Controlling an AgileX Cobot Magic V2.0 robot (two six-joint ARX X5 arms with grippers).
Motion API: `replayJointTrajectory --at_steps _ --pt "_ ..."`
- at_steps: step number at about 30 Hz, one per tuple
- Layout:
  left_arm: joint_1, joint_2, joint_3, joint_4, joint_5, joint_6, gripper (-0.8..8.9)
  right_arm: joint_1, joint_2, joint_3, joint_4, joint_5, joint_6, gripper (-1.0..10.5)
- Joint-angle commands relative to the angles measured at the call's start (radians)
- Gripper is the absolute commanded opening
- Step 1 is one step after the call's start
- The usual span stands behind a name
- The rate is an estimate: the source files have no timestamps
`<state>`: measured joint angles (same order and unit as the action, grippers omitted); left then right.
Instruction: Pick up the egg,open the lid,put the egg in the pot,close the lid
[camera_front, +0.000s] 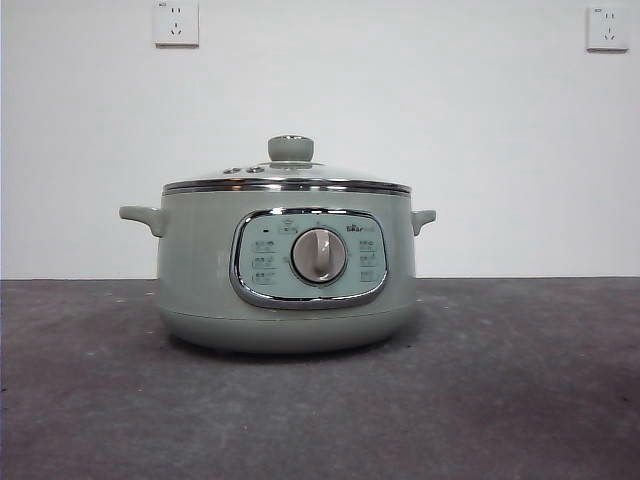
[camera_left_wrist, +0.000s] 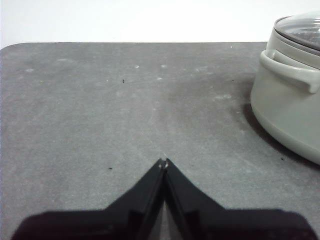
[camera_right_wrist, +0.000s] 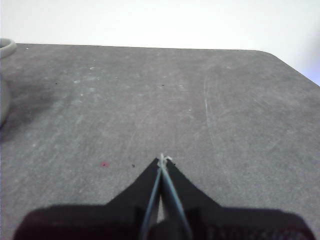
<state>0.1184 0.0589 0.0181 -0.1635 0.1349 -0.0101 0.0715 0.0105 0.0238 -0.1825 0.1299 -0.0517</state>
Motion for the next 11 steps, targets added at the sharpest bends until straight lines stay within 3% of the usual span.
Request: replayJointTrajectory --at_steps 1,11 --pt "0.003 0.000 -0.010 0.005 0.002 -0.004 -0.04 -0.001 -0.002 -0.008 0.002 0.000 0.006 0.0" --pt "-0.031 -0.030 -0.010 0.010 -0.001 -0.004 -0.04 0.000 -0.001 -0.008 0.002 0.000 0.006 0.0"
